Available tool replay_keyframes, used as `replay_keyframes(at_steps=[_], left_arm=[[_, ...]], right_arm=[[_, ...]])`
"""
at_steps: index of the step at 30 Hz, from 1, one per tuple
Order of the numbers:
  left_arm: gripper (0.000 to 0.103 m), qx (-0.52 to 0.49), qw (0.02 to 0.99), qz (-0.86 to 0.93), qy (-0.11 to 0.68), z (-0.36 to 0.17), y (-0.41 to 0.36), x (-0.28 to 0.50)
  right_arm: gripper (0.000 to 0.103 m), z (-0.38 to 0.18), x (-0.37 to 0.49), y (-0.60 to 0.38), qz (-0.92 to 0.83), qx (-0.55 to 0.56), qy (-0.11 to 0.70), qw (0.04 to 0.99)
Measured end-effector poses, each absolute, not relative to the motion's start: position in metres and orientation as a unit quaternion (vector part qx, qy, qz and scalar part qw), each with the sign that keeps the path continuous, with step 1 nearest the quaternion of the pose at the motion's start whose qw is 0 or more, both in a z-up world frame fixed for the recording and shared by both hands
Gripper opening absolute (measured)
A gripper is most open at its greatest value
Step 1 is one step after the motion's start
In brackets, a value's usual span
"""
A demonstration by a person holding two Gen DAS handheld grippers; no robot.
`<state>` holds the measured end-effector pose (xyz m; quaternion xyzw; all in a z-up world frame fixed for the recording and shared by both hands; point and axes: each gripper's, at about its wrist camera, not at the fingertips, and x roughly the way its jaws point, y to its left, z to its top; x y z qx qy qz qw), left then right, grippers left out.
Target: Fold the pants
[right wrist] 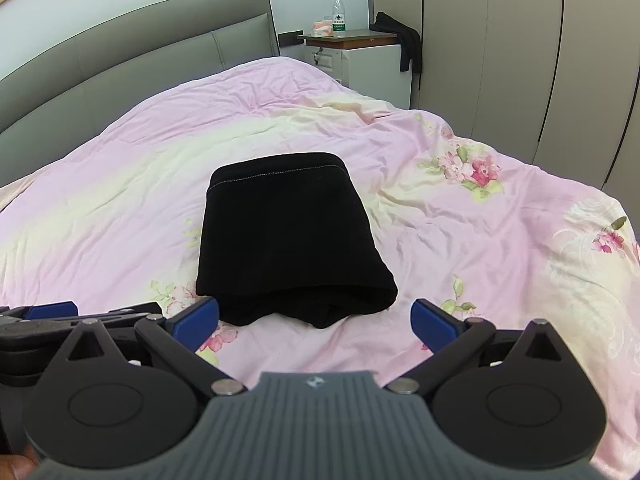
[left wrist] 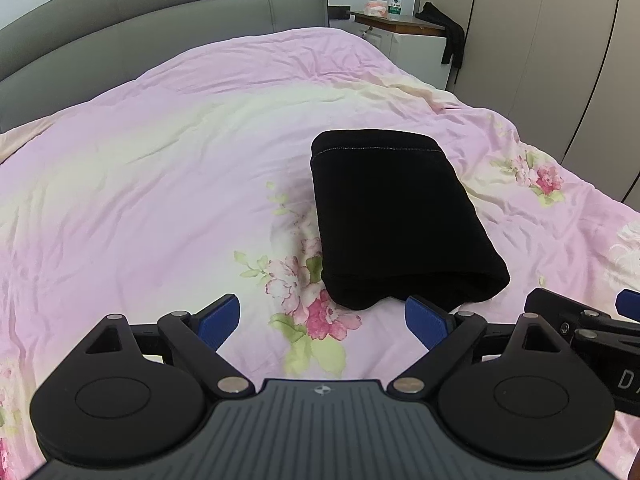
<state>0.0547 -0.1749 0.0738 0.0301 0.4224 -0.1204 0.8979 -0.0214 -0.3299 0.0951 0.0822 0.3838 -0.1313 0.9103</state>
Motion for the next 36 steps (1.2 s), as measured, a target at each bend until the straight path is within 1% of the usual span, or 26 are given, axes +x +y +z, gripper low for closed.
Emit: replay_keyframes(at_steps=[12,36], left_arm=[[0.103,0.025,0.897,-0.121,0.424,0.080,-0.174,0.050],[0.103,0.027,0.892,-0.125,0.433,0.076,-0.173,0.046]], right_arm=[[0.098,0.102,-0.026,-0.328,-0.134,0.081,0.380,0.912],[0.098,0.102,-0.032,-0.329,-0.135,0.081,0.384,0.910]])
